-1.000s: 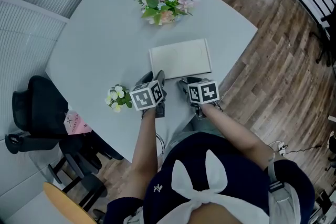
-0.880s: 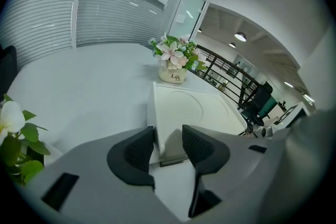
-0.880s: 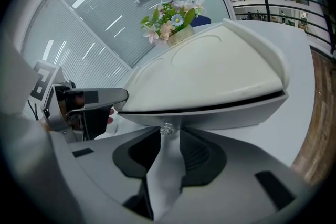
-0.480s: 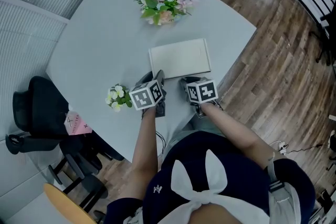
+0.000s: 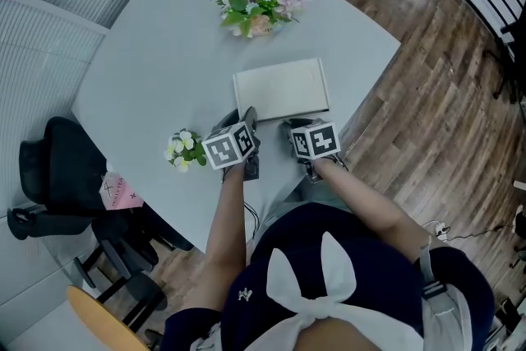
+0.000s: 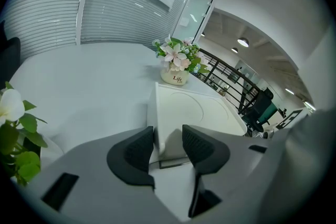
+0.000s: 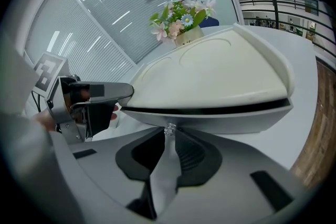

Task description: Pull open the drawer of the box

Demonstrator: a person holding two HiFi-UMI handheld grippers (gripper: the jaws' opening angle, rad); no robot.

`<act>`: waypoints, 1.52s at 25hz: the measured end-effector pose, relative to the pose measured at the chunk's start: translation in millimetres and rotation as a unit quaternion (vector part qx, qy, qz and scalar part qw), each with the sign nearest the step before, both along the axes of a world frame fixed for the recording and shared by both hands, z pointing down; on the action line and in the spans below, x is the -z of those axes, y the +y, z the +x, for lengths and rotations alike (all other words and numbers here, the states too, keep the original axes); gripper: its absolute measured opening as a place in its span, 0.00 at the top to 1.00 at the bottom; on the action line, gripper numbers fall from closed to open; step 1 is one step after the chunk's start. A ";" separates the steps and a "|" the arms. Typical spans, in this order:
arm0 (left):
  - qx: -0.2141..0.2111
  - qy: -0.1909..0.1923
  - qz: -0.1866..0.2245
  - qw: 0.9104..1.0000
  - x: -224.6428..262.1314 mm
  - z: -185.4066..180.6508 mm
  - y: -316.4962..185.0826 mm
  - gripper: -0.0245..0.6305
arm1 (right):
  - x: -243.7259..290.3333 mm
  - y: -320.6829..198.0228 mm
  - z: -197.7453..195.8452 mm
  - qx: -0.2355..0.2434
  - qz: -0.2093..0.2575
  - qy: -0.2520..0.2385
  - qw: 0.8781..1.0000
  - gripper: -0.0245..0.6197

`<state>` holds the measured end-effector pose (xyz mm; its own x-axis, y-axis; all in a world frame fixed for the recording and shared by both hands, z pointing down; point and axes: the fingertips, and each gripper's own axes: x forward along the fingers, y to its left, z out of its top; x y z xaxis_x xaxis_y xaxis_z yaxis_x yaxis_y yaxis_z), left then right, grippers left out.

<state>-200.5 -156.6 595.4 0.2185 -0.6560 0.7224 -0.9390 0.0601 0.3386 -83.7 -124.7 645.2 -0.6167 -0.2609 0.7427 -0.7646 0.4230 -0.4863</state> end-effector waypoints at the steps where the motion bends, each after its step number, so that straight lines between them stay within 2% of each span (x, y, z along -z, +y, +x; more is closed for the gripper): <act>1: 0.000 -0.001 0.000 1.000 -0.2 0.0 0.0 0.68 | -0.2 0.4 0.1 0.000 0.000 0.000 1.000 0.86; 38: 0.002 -0.004 0.001 1.000 0.4 0.2 1.0 0.68 | -0.3 25.3 5.5 0.006 -0.014 -0.004 1.000 0.86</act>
<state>-200.3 -155.6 595.0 0.2107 -0.6588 0.7222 -0.9414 0.0622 0.3314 -78.2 -99.3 645.6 -0.6261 -0.2317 0.7445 -0.7550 0.4186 -0.5047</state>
